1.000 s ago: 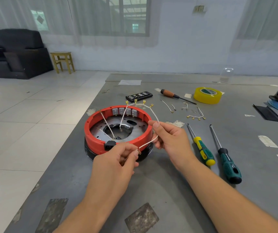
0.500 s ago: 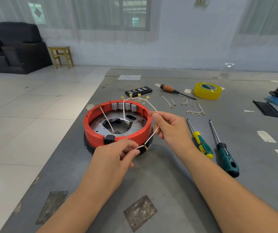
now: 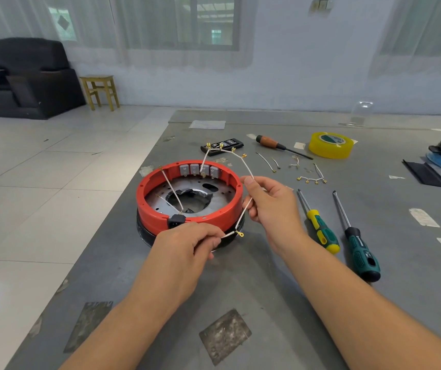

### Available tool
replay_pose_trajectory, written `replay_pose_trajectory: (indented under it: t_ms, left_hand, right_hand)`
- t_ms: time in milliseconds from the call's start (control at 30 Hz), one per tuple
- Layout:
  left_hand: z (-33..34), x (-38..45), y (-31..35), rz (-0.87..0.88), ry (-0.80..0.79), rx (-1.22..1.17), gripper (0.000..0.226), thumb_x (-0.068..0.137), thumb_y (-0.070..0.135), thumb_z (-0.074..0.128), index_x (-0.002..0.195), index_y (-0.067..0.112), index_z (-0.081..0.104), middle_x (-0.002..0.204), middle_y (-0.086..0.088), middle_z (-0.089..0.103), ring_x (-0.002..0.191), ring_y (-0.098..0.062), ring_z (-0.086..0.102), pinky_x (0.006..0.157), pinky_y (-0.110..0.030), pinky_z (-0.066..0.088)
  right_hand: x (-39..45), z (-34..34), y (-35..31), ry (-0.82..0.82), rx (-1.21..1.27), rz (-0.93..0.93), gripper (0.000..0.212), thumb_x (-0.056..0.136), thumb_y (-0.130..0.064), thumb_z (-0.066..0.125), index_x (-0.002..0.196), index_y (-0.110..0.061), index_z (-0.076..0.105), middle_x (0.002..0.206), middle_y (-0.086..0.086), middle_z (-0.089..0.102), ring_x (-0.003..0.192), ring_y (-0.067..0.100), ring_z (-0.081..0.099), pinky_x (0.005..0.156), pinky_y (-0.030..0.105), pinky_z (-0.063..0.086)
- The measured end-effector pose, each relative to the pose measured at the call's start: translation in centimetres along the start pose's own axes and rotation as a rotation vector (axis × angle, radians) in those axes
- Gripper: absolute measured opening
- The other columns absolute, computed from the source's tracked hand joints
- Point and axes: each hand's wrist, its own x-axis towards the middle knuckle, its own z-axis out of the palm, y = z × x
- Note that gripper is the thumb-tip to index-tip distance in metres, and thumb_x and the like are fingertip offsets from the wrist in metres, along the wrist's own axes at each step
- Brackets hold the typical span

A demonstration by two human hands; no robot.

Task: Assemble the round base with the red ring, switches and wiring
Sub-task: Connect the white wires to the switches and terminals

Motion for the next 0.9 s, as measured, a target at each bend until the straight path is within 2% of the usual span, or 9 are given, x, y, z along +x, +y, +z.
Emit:
replay_pose_trajectory:
  t_ms: [100, 300, 367, 467, 567, 667, 900]
  left_hand:
    - [-0.1, 0.1, -0.4, -0.059, 0.088, -0.099, 0.026, 0.094, 0.009, 0.076, 0.108, 0.032, 0.079, 0.092, 0.028, 0.072, 0.08, 0.001, 0.072, 0.075, -0.008, 0.051]
    - [0.0, 0.1, -0.6, -0.121, 0.081, -0.271, 0.043, 0.097, -0.002, 0.068, 0.115, 0.037, 0.068, 0.098, 0.018, 0.077, 0.096, -0.003, 0.076, 0.089, -0.033, 0.062]
    - [-0.1, 0.1, -0.6, -0.143, 0.095, -0.295, 0.042, 0.097, 0.0, 0.068, 0.115, 0.038, 0.065, 0.1, 0.018, 0.078, 0.098, -0.003, 0.076, 0.09, -0.035, 0.063]
    - [-0.1, 0.0, -0.4, -0.127, 0.126, -0.278, 0.029, 0.098, 0.01, 0.071, 0.112, 0.035, 0.068, 0.098, 0.02, 0.078, 0.097, -0.002, 0.075, 0.089, -0.037, 0.063]
    - [-0.2, 0.0, -0.1, -0.1, 0.173, -0.202, 0.019, 0.097, 0.013, 0.072, 0.106, 0.03, 0.072, 0.093, 0.022, 0.077, 0.094, -0.002, 0.075, 0.087, -0.034, 0.063]
    - [-0.5, 0.1, 0.0, -0.07, 0.258, -0.111, 0.015, 0.095, 0.013, 0.075, 0.102, 0.026, 0.075, 0.088, 0.019, 0.078, 0.087, -0.001, 0.075, 0.083, -0.025, 0.059]
    - [-1.2, 0.0, 0.2, -0.021, 0.327, 0.014, 0.014, 0.092, 0.013, 0.078, 0.098, 0.025, 0.08, 0.08, 0.02, 0.074, 0.083, -0.001, 0.072, 0.078, -0.013, 0.054]
  right_hand:
    - [0.2, -0.3, -0.2, 0.052, 0.018, 0.01, 0.014, 0.101, -0.03, 0.064, 0.102, -0.02, 0.073, 0.058, 0.001, 0.064, 0.043, 0.008, 0.051, 0.043, 0.019, 0.043]
    - [0.5, -0.6, 0.0, 0.086, -0.013, 0.013, 0.012, 0.101, -0.032, 0.063, 0.103, -0.023, 0.071, 0.061, 0.001, 0.068, 0.046, 0.008, 0.056, 0.044, 0.021, 0.048]
    - [0.6, -0.6, 0.0, 0.095, -0.03, 0.016, 0.01, 0.101, -0.032, 0.063, 0.102, -0.025, 0.071, 0.061, 0.0, 0.069, 0.046, 0.007, 0.057, 0.045, 0.02, 0.049]
    - [0.7, -0.6, 0.1, 0.094, -0.036, 0.026, 0.011, 0.101, -0.033, 0.063, 0.105, -0.025, 0.071, 0.062, 0.0, 0.07, 0.047, 0.007, 0.057, 0.046, 0.021, 0.05]
    - [0.7, -0.4, 0.2, 0.086, -0.052, 0.022, 0.015, 0.101, -0.033, 0.062, 0.109, -0.023, 0.071, 0.063, 0.0, 0.071, 0.047, 0.007, 0.057, 0.046, 0.021, 0.049]
    - [0.4, -0.2, 0.2, 0.064, 0.0, 0.003, 0.016, 0.101, -0.03, 0.062, 0.109, -0.019, 0.072, 0.06, 0.001, 0.068, 0.046, 0.009, 0.056, 0.044, 0.021, 0.047]
    - [-0.1, 0.6, 0.5, 0.058, 0.063, -0.001, 0.016, 0.102, -0.027, 0.062, 0.106, -0.016, 0.073, 0.062, 0.004, 0.067, 0.047, 0.011, 0.057, 0.045, 0.022, 0.047]
